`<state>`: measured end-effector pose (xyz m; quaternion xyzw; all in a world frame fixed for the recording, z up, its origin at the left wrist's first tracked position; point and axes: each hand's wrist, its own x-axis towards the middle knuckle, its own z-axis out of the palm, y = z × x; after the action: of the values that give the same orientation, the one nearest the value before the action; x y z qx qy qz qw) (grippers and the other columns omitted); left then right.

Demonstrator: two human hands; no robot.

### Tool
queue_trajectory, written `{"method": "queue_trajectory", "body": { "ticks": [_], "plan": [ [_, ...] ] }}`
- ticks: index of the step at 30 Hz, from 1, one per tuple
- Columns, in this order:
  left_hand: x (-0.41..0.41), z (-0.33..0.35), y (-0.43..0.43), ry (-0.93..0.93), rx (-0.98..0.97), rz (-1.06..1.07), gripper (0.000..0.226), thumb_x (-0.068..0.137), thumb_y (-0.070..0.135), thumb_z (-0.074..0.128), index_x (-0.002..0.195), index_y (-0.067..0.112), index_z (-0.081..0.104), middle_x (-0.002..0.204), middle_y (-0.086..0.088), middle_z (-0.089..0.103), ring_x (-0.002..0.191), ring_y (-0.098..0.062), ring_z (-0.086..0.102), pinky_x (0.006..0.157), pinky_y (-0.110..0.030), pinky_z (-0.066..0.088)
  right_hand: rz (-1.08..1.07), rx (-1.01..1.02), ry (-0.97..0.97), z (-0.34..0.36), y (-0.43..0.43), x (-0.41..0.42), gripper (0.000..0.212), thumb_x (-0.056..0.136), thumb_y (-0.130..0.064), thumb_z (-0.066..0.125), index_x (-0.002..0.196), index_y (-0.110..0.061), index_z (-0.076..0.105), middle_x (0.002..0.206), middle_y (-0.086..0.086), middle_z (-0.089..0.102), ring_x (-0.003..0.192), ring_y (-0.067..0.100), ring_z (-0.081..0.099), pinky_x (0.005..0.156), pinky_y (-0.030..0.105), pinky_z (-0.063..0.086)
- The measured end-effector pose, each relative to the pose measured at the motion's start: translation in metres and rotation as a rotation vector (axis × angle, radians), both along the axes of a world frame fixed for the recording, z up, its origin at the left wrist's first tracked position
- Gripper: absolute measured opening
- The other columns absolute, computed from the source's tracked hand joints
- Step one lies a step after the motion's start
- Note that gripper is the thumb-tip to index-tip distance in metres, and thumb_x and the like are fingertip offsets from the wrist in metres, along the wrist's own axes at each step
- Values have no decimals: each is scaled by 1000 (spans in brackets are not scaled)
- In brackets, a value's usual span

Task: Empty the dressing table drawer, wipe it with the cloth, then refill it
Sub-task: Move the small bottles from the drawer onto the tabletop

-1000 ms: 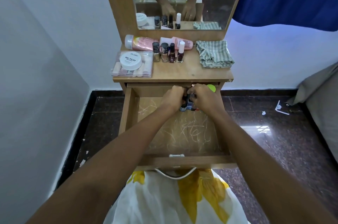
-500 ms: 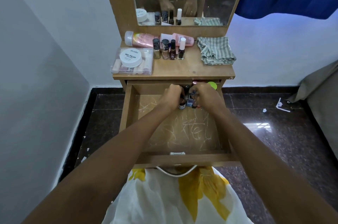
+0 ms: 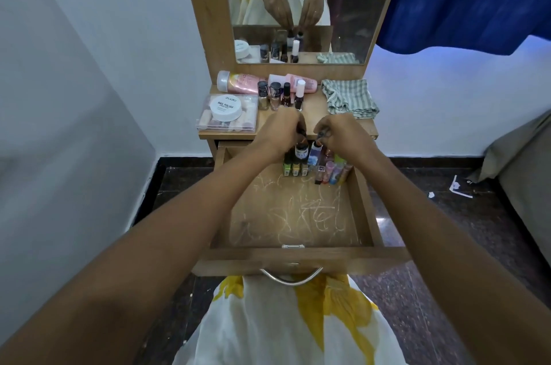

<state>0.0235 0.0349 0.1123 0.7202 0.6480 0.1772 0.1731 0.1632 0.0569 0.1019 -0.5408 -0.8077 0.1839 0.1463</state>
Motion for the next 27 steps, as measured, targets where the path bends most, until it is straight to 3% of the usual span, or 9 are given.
{"method": "queue_trajectory", "body": {
  "ticks": [6, 12, 17, 22, 27],
  "plan": [
    [4, 35, 21, 38, 69, -16, 20, 83, 7, 65, 102, 5, 70, 100, -13, 67, 96, -27, 64, 80, -31, 52, -3, 45, 2, 33, 21, 0, 23, 81, 4, 60, 103, -1, 66, 105, 20, 66, 95, 31, 64, 89, 43, 52],
    [14, 58, 51, 59, 92, -11, 24, 85, 7, 64, 108, 3, 66, 110, -14, 67, 102, -25, 63, 82, -27, 50, -71, 129, 10, 55, 46, -3, 20, 84, 4, 54, 99, 3, 67, 101, 23, 67, 91, 33, 64, 81, 39, 52],
    [17, 53, 75, 126, 108, -46, 20, 85, 0, 60, 104, 1, 67, 103, -19, 67, 95, -33, 65, 83, -43, 55, -103, 105, -12, 54, 67, -7, 22, 86, 2, 52, 101, 3, 67, 105, 23, 66, 96, 35, 63, 87, 42, 52],
    [15, 45, 97, 181, 142, -27, 22, 86, 1, 59, 107, 4, 67, 107, -17, 66, 97, -34, 64, 82, -44, 54, -114, 122, 11, 45, 87, -9, 22, 83, 7, 50, 99, 7, 66, 102, 25, 66, 94, 36, 62, 86, 46, 51],
    [10, 36, 111, 180, 122, -1, 20, 84, 4, 62, 103, 5, 68, 105, -15, 68, 98, -32, 65, 82, -41, 55, -100, 112, 54, 36, 99, -12, 23, 83, 7, 53, 102, 4, 66, 104, 21, 66, 95, 30, 62, 80, 33, 50]
  ]
}}
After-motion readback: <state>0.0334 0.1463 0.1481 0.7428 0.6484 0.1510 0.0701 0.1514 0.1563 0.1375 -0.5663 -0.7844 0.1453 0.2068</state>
